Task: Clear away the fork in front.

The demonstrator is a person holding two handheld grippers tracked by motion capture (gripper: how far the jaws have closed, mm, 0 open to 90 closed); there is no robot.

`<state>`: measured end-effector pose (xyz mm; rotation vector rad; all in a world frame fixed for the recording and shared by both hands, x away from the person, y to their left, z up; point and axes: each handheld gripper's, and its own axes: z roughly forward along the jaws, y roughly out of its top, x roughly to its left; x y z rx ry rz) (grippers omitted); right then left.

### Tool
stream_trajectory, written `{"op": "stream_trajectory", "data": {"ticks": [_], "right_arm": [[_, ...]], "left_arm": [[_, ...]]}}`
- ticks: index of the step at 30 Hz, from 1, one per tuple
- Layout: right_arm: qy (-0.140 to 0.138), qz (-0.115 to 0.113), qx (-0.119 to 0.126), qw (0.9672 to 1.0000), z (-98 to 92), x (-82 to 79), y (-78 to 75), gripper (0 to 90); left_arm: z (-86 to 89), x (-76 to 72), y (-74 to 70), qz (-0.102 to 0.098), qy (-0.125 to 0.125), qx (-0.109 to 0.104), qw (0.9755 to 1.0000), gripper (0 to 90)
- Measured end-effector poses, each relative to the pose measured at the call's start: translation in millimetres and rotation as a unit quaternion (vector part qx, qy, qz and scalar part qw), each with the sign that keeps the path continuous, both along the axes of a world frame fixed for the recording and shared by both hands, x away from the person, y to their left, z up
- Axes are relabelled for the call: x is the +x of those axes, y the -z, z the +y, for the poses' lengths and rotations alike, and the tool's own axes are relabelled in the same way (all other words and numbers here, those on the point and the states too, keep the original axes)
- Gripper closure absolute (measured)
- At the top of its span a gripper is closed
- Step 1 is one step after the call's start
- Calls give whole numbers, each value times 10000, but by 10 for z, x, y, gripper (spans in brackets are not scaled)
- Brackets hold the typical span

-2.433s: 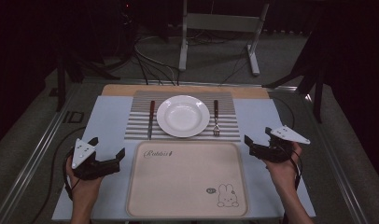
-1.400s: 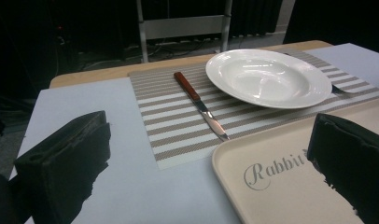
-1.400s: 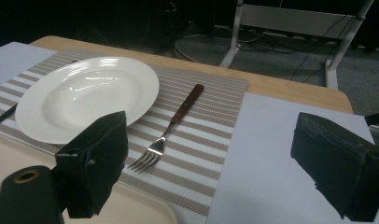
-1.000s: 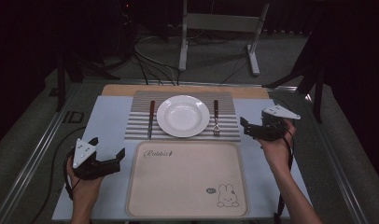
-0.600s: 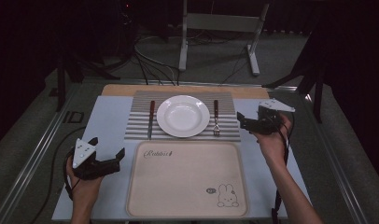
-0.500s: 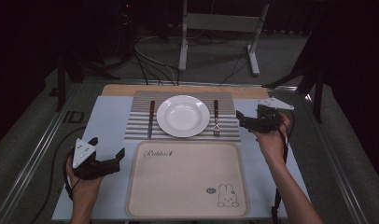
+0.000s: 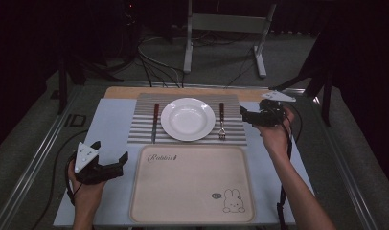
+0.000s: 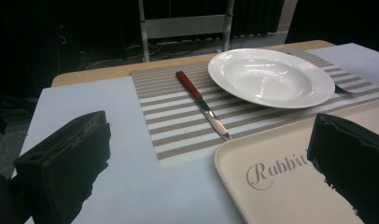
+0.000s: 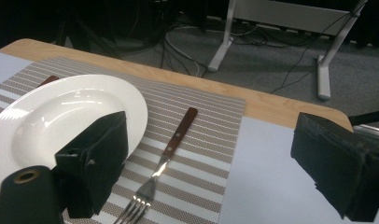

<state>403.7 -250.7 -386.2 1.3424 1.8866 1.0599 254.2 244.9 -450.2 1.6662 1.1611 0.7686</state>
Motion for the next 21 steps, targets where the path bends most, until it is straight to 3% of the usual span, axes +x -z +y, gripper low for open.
{"op": "stream_trajectory", "data": {"ticks": [7, 12, 21], "right_arm": [[8, 22, -130, 9999, 62, 102, -14, 113], [27, 10, -38, 10000, 97, 174, -24, 113], [52, -43, -109, 9999, 159, 327, -1, 113]], "left_arm": [[2, 4, 3, 8, -2, -3, 10000, 0], [0, 8, 9, 18, 1, 3, 10000, 0], [12, 8, 10, 15, -18, -10, 10000, 0]]}}
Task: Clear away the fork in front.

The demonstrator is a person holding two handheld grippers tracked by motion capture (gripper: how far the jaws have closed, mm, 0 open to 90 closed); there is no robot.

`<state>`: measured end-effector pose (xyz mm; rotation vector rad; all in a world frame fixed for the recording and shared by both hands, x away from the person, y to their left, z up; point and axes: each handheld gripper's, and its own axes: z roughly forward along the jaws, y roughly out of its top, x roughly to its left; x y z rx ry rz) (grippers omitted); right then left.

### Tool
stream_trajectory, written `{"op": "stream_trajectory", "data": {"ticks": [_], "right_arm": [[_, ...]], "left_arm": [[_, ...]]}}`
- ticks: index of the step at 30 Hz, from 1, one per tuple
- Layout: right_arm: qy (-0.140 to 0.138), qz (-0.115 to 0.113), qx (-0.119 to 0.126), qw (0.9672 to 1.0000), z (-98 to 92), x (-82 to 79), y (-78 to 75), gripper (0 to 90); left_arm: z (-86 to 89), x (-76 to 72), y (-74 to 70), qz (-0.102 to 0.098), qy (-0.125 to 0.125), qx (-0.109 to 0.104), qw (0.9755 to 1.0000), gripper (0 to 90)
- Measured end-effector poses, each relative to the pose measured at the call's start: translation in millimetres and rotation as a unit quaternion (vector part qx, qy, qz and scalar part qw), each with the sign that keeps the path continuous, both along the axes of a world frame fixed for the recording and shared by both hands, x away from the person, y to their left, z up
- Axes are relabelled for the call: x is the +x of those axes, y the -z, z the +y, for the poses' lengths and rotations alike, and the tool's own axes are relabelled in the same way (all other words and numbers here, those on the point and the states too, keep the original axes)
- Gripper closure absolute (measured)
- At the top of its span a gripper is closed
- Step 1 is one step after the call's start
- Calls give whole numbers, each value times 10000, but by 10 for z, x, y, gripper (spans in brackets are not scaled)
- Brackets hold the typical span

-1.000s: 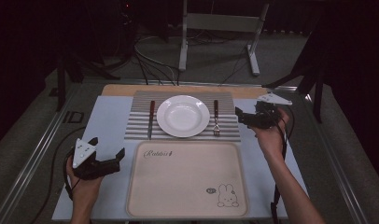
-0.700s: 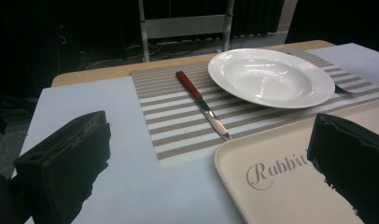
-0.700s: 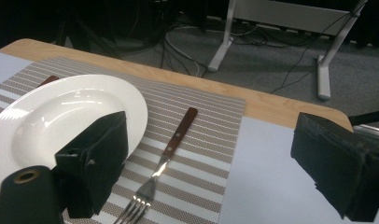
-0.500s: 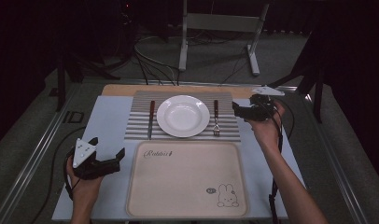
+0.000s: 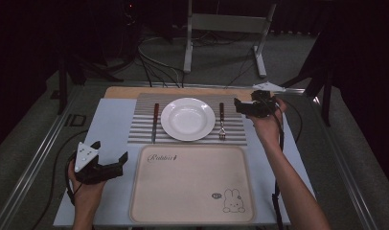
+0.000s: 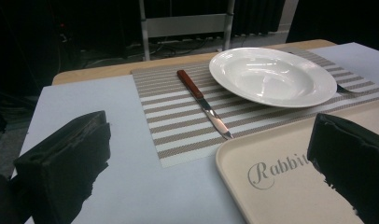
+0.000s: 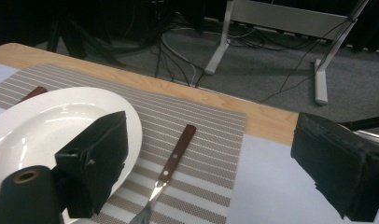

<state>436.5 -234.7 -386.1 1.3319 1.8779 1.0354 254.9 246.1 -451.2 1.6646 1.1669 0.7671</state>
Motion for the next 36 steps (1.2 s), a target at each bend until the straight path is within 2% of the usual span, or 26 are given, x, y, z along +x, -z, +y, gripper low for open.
{"op": "stream_trajectory", "data": {"ticks": [9, 17, 20, 28, 34, 36], "right_arm": [[45, 136, -91, 9999, 55, 167, 142, 113], [60, 234, -51, 9997, 135, 305, 258, 114], [50, 258, -2, 9997, 180, 372, 335, 114], [58, 389, -100, 9992, 283, 488, 551, 114], [79, 547, -149, 9984, 354, 561, 714, 114], [106, 651, -95, 9978, 365, 584, 756, 113]], "left_arm": [[19, -3, 1, -3, -21, -23, 10000, 0], [12, -5, 5, 5, -10, -15, 10000, 0], [17, -4, 7, 8, -9, -49, 10000, 0], [48, -14, 5, -4, -50, -130, 9999, 0], [72, -21, 7, -13, -85, -182, 9998, 0], [74, -21, 7, -16, -91, -194, 9998, 0]]}}
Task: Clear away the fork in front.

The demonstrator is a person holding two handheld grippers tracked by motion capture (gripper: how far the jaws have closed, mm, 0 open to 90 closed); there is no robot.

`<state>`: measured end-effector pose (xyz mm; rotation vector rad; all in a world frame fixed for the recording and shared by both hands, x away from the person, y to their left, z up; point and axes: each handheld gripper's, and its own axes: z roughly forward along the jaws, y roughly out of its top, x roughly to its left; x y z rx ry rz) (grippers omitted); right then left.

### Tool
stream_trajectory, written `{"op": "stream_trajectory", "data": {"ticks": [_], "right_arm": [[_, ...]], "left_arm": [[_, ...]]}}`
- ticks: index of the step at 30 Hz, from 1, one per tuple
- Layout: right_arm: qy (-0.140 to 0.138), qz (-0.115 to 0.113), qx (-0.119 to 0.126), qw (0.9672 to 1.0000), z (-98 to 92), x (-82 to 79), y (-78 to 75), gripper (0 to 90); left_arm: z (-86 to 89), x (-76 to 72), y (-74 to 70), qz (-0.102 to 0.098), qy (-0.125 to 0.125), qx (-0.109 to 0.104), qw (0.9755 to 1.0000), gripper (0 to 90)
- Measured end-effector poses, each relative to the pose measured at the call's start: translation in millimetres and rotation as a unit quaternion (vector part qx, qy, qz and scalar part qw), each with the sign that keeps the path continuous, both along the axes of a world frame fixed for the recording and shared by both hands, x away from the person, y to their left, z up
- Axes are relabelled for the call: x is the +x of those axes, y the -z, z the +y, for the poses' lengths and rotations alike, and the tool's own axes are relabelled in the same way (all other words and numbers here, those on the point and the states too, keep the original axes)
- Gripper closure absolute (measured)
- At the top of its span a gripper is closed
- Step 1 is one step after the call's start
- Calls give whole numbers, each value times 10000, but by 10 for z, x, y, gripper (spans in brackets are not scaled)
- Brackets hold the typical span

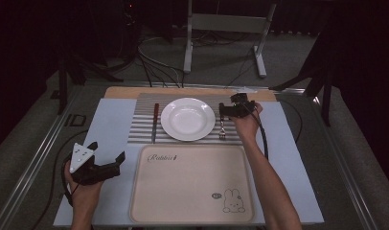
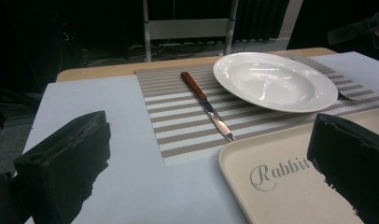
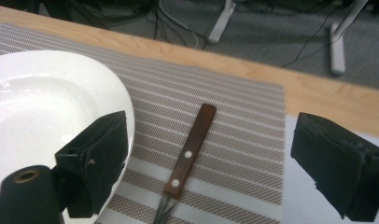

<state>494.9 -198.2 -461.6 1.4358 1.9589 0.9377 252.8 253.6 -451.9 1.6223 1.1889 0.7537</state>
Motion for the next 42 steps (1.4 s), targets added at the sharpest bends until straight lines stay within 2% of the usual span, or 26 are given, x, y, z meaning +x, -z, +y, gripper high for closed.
{"op": "stream_trajectory", "data": {"ticks": [5, 9, 12, 16, 19, 22, 23, 24, 27, 28, 31, 34, 39, 42], "right_arm": [[86, 279, -20, 9996, 15, 73, 102, 118], [171, 468, -7, 9988, 6, 122, 199, 160], [227, 570, -61, 9981, 1, 151, 265, 208], [275, 731, 15, 9969, 7, 189, 345, 286], [291, 841, -18, 9960, 55, 207, 417, 336], [330, 1006, -171, 9942, 101, 211, 500, 431], [362, 1073, -196, 9934, 109, 211, 524, 496], [394, 1121, -191, 9927, 112, 206, 534, 600], [335, 1175, -250, 9922, 99, 189, 525, 728], [238, 1236, -233, 9918, 87, 186, 516, 773], [123, 1394, -403, 9893, 30, 160, 487, 776], [149, 1621, -282, 9863, -77, 113, 454, 780], [-181, 1829, -382, 9822, -212, -22, 419, 780], [-363, 2043, -418, 9773, -242, -71, 395, 779]], "left_arm": [[17, -3, 1, 1, -11, -30, 10000, 0], [39, -1, 5, 0, -34, -72, 10000, 0], [54, -2, 10, 5, -49, -102, 9999, 0], [68, -8, 7, 5, -59, -124, 9999, 0], [73, -8, 9, 6, -76, -133, 9999, 0], [72, -7, 7, 4, -62, -114, 9999, 0], [69, -7, 7, 4, -60, -108, 9999, 0], [65, -7, 8, 3, -65, -96, 9999, 0], [61, -6, 11, 9, -60, -91, 9999, 0], [60, -6, 11, 9, -60, -87, 9999, 0], [56, -7, 11, 18, -49, -56, 10000, 0], [43, -4, 13, 24, -47, -42, 10000, 0], [19, 0, 14, 40, -20, -12, 10000, 0], [-4, 7, 18, 61, 2, 11, 10000, 0]]}}
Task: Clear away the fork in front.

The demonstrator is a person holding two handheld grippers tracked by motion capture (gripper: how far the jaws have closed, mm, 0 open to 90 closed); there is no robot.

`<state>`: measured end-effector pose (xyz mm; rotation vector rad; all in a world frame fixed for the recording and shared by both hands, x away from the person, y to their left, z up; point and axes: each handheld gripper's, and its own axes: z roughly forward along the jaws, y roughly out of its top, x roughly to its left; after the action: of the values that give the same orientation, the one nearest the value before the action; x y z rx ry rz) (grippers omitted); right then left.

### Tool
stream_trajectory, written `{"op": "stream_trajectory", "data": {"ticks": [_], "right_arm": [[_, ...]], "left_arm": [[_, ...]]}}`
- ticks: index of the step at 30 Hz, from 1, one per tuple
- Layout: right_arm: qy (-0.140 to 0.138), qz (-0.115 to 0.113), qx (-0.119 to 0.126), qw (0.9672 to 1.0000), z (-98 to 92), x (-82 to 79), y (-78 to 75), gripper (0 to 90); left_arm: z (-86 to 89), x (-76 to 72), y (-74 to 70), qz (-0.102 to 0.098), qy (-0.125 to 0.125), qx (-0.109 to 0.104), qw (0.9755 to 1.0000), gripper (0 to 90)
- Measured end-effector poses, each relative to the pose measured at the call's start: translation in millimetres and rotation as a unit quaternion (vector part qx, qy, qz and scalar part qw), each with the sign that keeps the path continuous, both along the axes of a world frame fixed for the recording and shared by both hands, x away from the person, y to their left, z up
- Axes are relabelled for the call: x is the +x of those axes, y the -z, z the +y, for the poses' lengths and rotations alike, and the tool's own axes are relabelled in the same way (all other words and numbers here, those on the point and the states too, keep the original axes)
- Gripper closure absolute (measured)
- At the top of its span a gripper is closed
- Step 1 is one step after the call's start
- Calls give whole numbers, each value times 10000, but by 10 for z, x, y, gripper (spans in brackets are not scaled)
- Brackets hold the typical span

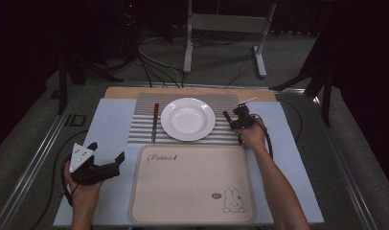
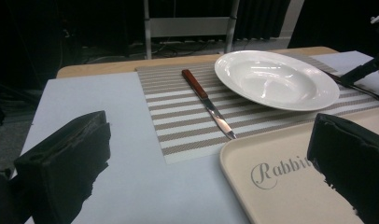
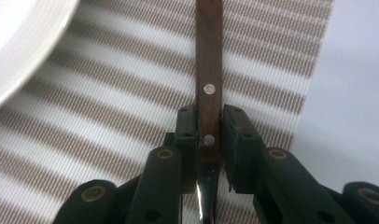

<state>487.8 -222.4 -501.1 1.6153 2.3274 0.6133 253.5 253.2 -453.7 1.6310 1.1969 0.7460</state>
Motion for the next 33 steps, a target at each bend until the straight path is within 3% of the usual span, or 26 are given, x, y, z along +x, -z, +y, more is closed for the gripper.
{"op": "stream_trajectory", "data": {"ticks": [5, 14, 18, 27, 33], "right_arm": [[-292, 229, -348, 9987, 55, -26, -33, 771], [-491, 490, -629, 9956, 105, -47, -68, 783], [-577, 219, -704, 9956, 128, -109, -71, 786], [-689, -426, -417, 9958, 124, -213, -296, 786], [-786, -850, -205, 9931, 163, -314, -479, 785]], "left_arm": [[-26, 6, 6, 18, 32, 42, 10000, 0], [-15, 4, 8, 25, 8, 31, 10000, 0], [-14, 10, 10, 23, 4, 32, 10000, 0], [-26, 19, 16, 38, 13, 42, 10000, 0], [-28, 23, 20, 43, 17, 55, 10000, 0]]}}
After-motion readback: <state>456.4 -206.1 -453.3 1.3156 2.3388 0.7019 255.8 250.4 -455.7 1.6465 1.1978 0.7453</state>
